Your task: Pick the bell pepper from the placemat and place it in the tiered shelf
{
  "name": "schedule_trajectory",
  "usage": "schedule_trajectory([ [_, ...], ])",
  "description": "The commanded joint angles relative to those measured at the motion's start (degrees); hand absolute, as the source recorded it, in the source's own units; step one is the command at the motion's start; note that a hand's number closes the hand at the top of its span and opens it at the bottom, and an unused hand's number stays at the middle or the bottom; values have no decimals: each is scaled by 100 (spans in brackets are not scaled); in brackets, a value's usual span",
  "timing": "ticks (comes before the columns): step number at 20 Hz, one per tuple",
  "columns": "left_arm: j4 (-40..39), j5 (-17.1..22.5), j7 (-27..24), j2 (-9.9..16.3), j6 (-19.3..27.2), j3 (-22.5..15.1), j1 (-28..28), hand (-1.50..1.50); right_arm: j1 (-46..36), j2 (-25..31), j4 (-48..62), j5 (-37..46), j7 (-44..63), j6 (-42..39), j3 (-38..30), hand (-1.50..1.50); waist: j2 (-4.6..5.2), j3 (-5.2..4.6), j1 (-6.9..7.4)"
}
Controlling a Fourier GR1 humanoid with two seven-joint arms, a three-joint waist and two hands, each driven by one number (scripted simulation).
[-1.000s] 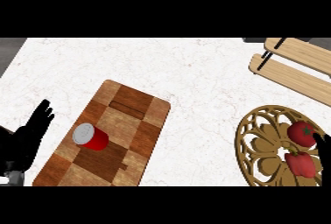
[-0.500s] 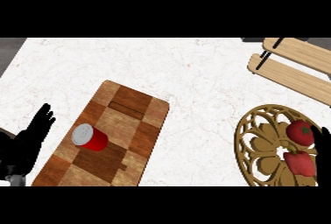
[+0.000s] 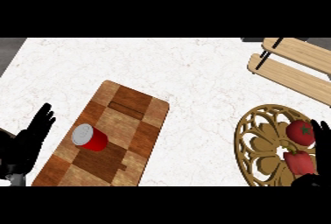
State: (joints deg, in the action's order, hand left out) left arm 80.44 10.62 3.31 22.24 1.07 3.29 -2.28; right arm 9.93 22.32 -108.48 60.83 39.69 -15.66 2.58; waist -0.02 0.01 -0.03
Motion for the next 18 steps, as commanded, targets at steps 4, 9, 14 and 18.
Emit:
schedule_trajectory([
  [4, 153, -121, 313, -127, -231, 215, 148, 0, -86, -40, 331, -32, -538, -7, -497, -150, -2, -1, -5],
  [9, -316, -225, 62, -167, -375, 375, 405, 0, -570, -430, 1272, 290, -462, 173, -261, 150, 6, -1, 8],
  [14, 257, -386, -65, -424, -243, 329, -241, 0, -177, -222, 1132, 116, -1093, 353, -522, 150, -2, 0, 18],
  [18, 150, -320, 373, -204, -374, 499, 186, 0, -344, -359, 1415, 564, -1122, 720, -295, 150, 3, 1, 17],
])
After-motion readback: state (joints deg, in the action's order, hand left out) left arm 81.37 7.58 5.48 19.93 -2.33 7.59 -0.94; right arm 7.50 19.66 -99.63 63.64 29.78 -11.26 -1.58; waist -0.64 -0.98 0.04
